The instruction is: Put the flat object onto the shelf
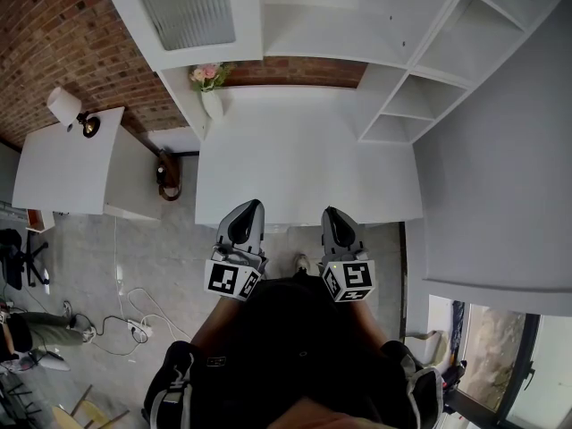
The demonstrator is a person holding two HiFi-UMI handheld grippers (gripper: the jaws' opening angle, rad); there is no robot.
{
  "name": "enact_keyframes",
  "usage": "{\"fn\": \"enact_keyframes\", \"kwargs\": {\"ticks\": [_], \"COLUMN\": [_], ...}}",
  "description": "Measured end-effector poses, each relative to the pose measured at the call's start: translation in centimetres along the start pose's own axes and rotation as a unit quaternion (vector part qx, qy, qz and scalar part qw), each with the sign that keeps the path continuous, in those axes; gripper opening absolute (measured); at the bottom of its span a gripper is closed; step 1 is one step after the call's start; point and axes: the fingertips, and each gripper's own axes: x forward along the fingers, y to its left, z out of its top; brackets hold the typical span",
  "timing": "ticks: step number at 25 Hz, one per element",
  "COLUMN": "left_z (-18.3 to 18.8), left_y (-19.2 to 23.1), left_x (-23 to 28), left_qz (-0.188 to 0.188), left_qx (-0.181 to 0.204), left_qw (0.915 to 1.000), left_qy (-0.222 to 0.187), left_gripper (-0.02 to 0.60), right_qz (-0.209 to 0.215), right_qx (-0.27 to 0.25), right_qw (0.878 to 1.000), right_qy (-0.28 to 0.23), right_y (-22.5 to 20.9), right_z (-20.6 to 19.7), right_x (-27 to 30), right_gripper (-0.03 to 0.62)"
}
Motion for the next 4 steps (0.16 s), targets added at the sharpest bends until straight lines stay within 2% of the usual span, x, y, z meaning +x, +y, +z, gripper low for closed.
{"fn": "enact_keyframes", "kwargs": {"ticks": [4], "left_z": [-0.23], "left_y": [-0.18], "left_x": [-0.05], "left_qz": [-0.001], "left_qx": [-0.002], "left_qw": [1.0], "left_qy": [0.001], "left_gripper": [0.012], "right_qz": [0.0], "right_qx": [0.002], "right_qw": [1.0], "right_qy": [0.002], "right_y": [-0.07], "right_z": [-0.22], "right_x": [-0.15], "right_gripper": [0.043]}}
